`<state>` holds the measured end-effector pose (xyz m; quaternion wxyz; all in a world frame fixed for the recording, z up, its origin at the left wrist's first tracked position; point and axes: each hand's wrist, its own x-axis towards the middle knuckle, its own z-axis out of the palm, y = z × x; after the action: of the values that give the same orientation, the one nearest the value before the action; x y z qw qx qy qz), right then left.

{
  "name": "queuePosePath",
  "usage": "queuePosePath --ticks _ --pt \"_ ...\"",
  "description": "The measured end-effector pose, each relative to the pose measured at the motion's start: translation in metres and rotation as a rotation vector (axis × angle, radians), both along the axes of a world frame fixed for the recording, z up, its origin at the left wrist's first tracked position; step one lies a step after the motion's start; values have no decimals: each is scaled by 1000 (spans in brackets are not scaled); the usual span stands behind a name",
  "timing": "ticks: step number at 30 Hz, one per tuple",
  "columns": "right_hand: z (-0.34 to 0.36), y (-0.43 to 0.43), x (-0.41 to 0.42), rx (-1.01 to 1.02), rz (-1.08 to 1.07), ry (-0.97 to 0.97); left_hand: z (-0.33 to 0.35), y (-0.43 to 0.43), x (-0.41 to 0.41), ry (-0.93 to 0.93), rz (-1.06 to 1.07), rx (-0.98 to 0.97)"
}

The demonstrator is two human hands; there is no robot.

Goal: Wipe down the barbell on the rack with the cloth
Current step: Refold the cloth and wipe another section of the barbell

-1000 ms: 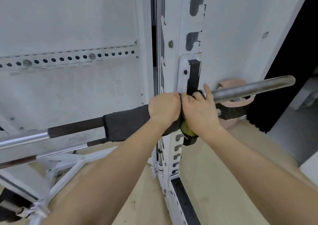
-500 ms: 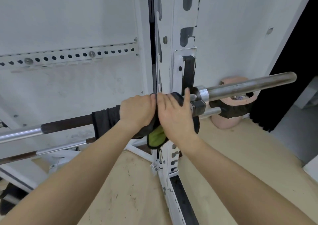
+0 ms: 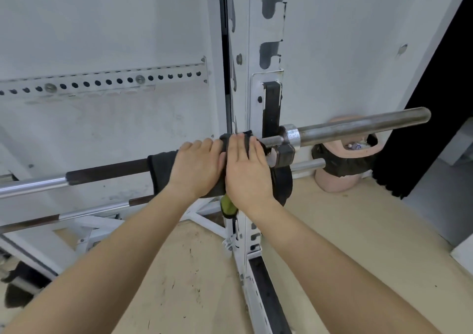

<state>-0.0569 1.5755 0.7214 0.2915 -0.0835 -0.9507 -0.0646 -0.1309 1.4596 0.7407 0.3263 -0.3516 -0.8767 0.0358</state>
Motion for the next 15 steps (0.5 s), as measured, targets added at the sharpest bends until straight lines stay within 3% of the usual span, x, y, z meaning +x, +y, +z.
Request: queuePosePath --ticks 5,8,11,13,15 --pt "-1 -24 10 -357 349 -132 2 -53 0 20 10 -24" --pt "-2 -41 25 -772 484 -77 1 -71 0 -18 15 7" --pt "-2 -57 38 -1266 278 252 14 -65 -3 -93 38 -3" --pt "-2 -64 34 -1689 8 326 24 -56 -6 -172 22 -19" --pt "4 -68 22 -2107 -121 352 27 -44 -8 -251 -35 12"
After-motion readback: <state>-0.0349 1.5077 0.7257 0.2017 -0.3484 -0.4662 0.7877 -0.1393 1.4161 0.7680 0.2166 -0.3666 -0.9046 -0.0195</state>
